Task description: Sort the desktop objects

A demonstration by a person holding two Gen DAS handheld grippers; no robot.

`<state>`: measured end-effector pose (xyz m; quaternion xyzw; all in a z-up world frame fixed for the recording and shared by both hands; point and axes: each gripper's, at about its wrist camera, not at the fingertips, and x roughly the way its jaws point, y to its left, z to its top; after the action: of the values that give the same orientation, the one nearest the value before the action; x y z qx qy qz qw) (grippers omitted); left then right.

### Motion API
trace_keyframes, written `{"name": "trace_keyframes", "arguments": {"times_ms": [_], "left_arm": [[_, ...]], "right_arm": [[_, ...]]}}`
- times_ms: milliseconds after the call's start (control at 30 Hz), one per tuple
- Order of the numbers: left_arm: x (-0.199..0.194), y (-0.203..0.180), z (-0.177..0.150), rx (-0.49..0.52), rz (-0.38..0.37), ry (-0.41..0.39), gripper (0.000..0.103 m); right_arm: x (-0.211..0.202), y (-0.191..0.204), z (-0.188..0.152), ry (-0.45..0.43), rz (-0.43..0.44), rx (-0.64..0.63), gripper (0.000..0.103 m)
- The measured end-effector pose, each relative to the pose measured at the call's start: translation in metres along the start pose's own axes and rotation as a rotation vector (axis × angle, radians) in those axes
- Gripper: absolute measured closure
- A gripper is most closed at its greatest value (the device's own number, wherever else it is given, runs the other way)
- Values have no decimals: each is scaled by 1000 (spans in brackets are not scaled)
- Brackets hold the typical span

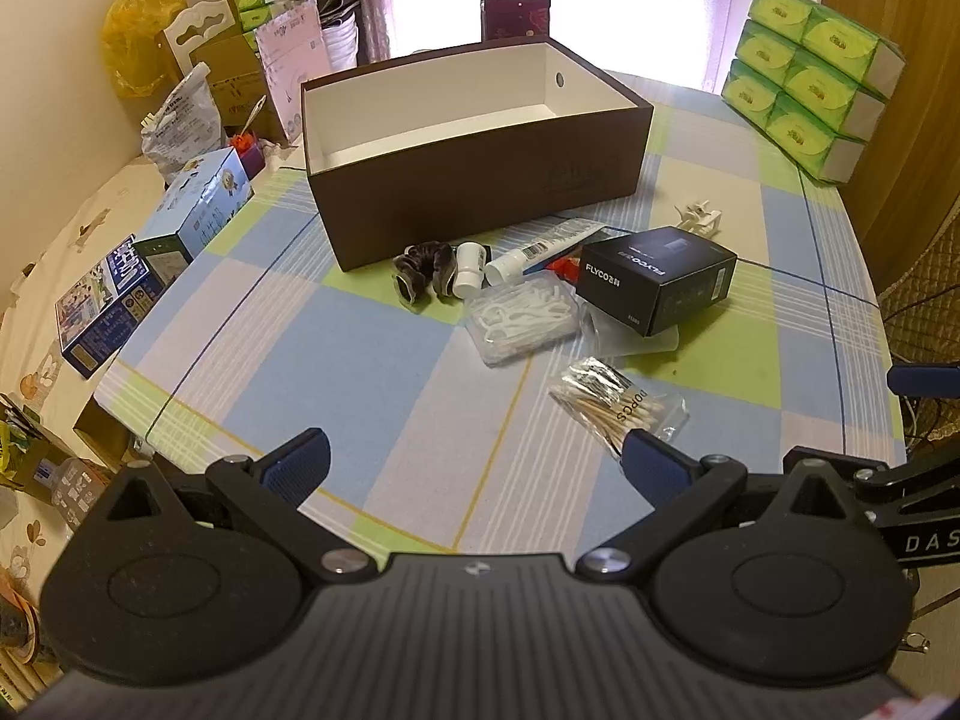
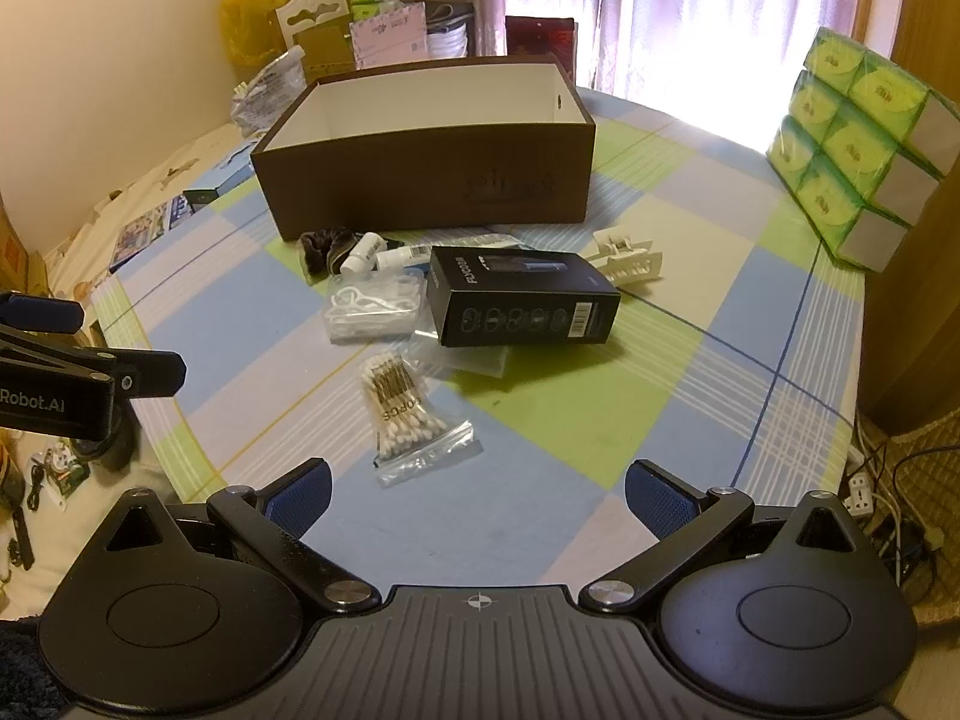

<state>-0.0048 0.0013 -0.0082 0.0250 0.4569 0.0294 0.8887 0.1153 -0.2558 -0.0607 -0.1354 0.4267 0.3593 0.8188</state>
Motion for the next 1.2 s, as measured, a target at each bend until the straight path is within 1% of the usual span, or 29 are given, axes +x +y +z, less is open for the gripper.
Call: {"name": "trace_keyframes", "arguments": {"times_ms": [567,1200], "left_arm": [[2,3,-2,-13,4,5,1],[4,9,-4,-23,-1,6,1]], "right_arm": [[0,8,-3,6,-6,-1,2],[7,6,-1,18,-11,10,2]]}}
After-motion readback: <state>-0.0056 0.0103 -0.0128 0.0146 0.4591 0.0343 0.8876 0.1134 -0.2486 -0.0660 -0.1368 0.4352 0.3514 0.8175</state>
